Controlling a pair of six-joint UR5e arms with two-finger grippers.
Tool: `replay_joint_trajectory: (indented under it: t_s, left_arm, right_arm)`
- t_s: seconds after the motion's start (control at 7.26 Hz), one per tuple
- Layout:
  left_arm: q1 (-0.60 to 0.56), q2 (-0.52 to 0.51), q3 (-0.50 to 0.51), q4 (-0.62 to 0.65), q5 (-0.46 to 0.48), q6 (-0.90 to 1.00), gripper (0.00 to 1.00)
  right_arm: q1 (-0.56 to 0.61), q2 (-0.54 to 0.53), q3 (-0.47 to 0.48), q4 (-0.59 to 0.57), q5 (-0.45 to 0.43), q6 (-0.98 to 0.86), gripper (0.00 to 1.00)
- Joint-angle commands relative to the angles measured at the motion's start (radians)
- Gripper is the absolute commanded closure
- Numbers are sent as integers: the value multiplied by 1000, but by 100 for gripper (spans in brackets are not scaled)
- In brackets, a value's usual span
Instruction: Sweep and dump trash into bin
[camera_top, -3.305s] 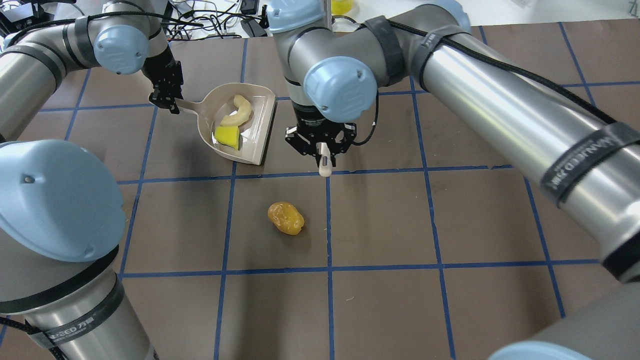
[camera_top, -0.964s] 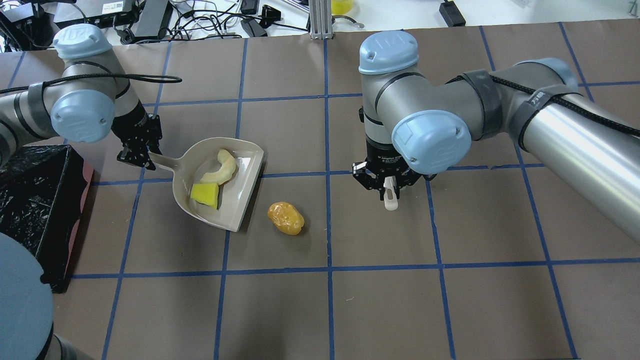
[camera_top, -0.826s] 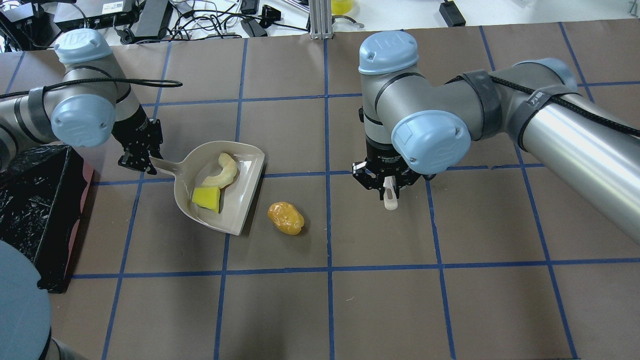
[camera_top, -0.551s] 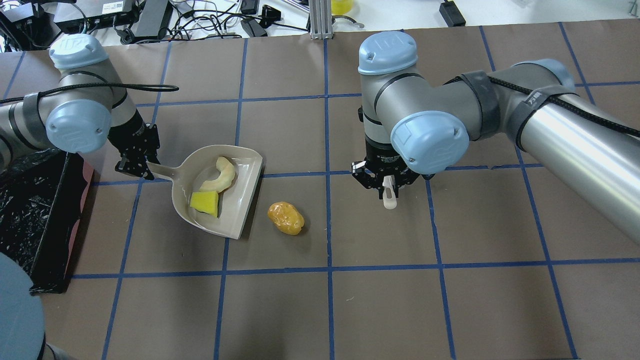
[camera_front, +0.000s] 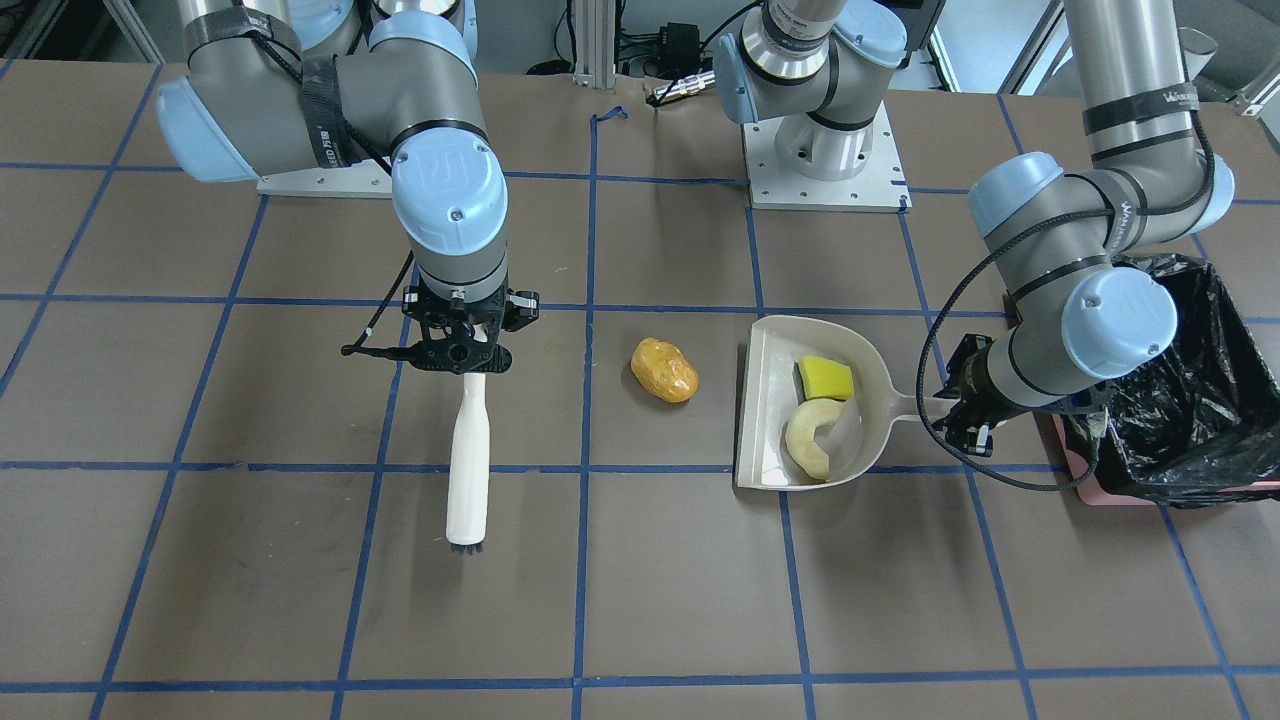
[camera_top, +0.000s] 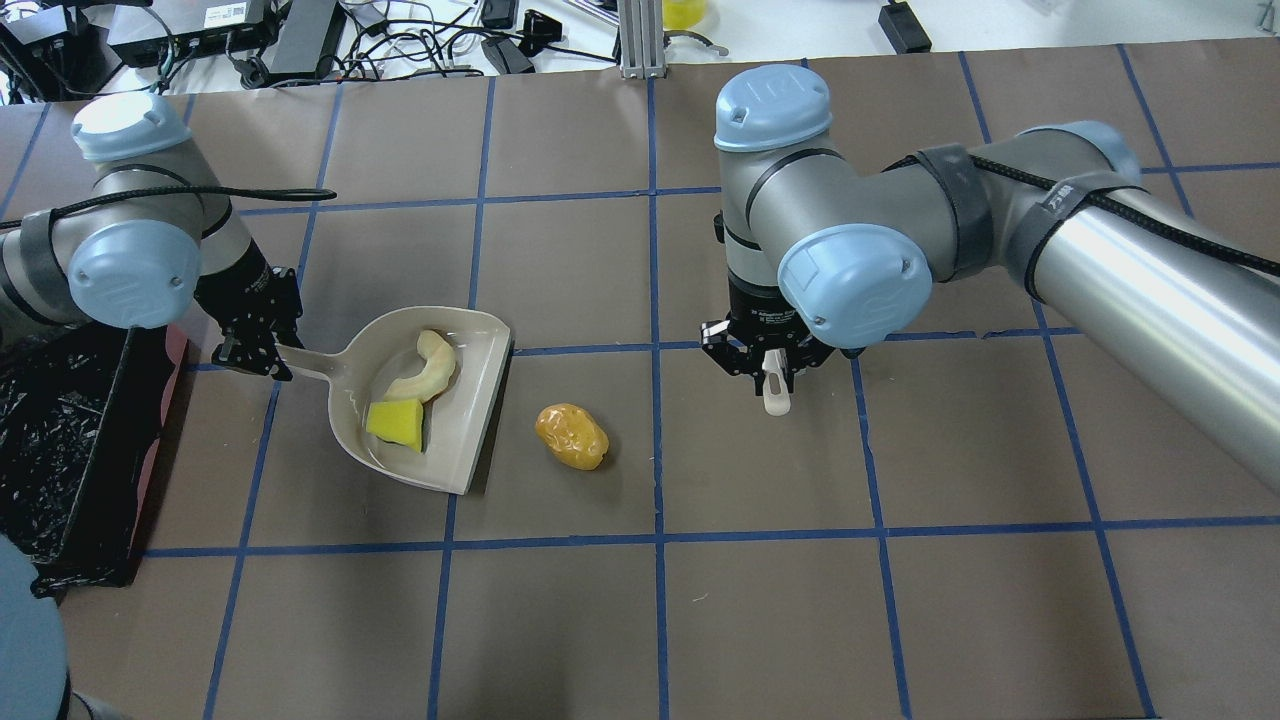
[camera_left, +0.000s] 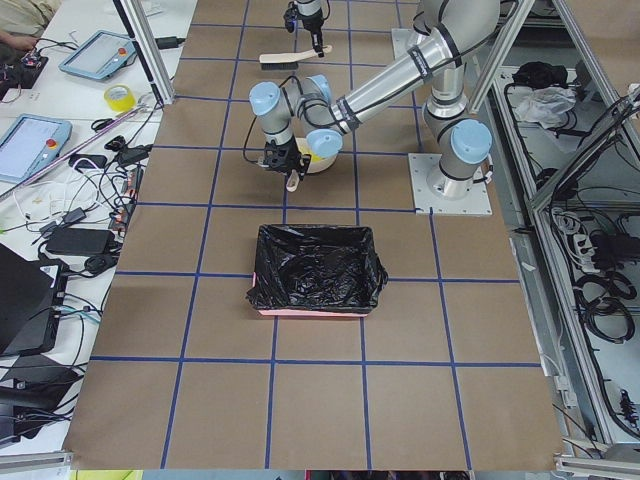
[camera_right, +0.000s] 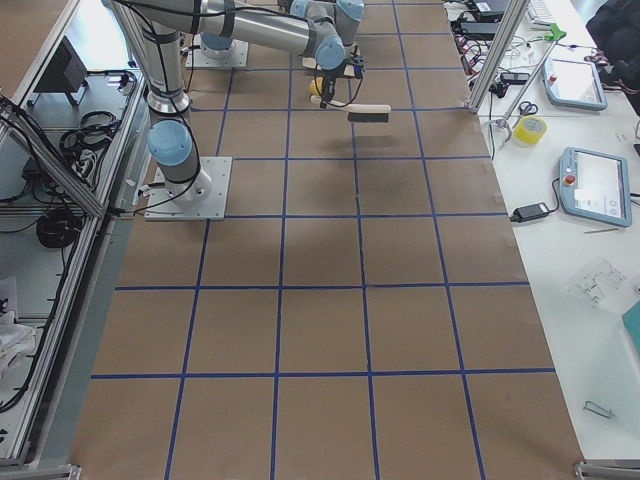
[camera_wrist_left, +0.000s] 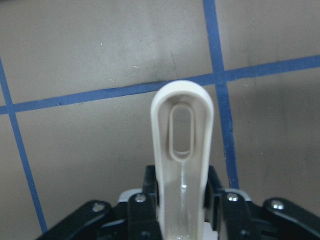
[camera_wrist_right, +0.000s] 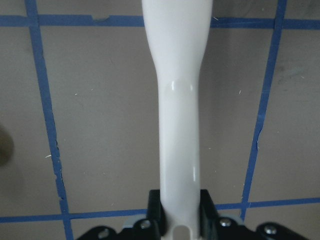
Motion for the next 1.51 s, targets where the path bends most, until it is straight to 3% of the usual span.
replay_joint_trajectory:
  t_s: [0.0, 1.38]
  left_arm:
    - [1, 7, -12, 6, 1, 8, 100]
    - [1, -7, -11, 20, 1, -5, 100]
  right_arm:
    - [0, 6, 0, -8, 0, 1, 90]
    - [3, 17, 0, -22, 9, 24, 91]
